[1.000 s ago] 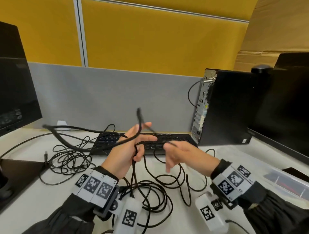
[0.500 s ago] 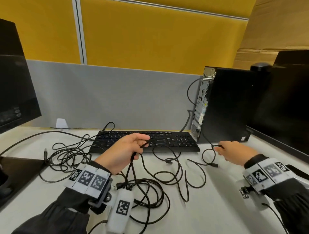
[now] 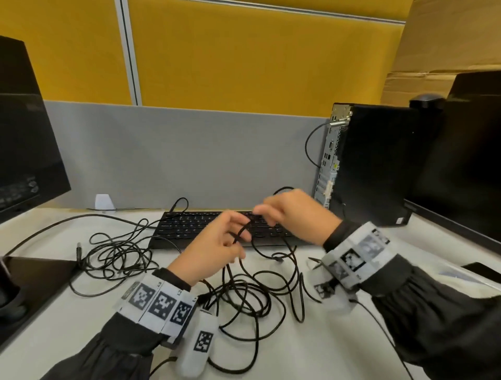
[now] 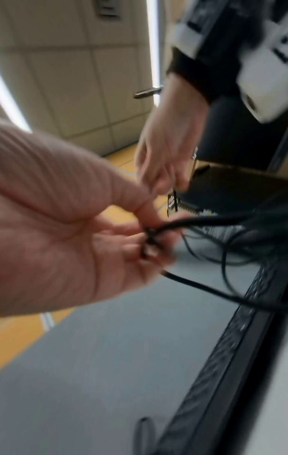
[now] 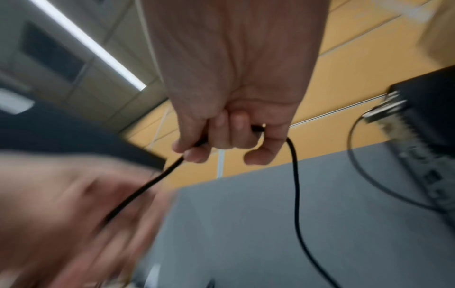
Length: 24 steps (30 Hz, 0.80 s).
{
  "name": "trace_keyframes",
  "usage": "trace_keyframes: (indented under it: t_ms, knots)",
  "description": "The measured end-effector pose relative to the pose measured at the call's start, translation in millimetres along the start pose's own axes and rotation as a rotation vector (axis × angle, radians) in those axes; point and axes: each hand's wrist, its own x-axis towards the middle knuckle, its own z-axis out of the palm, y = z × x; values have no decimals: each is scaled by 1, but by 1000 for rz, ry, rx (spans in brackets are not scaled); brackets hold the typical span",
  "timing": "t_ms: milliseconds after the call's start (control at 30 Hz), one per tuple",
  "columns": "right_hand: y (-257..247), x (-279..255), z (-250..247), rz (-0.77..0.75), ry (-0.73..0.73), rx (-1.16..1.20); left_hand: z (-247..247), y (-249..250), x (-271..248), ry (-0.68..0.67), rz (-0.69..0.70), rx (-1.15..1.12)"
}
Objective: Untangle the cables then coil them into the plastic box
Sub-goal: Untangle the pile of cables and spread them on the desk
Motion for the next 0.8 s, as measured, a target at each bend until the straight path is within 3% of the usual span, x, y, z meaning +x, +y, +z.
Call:
trace_keyframes:
  t_ms: [67, 233, 300, 367, 433, 500, 567, 700, 800]
  knots:
    - [14, -2, -26, 18, 145, 157, -6, -4, -2, -130, -44, 193]
    - [53, -7, -63, 192, 699, 423, -14, -1, 1, -66, 3, 369]
    - [68, -7, -66, 255, 840, 554, -14, -3, 2, -89, -5, 374]
    - [77, -11, -69, 302, 883, 631, -14, -6, 1, -103, 6, 371]
    - [81, -20, -68, 355, 730, 406, -15, -5, 0, -77, 42, 379]
    - [75, -27, -60, 425, 513, -108, -14, -2, 0, -39, 82, 382]
    - [54, -31, -40, 333, 398, -462, -11, 0, 0, 11, 110, 372]
    - [-6, -29, 3, -75, 217, -506, -3, 3, 1, 86, 156, 386]
    - [-21, -26, 17, -154, -2, -484, -3, 5, 0, 151, 197, 383]
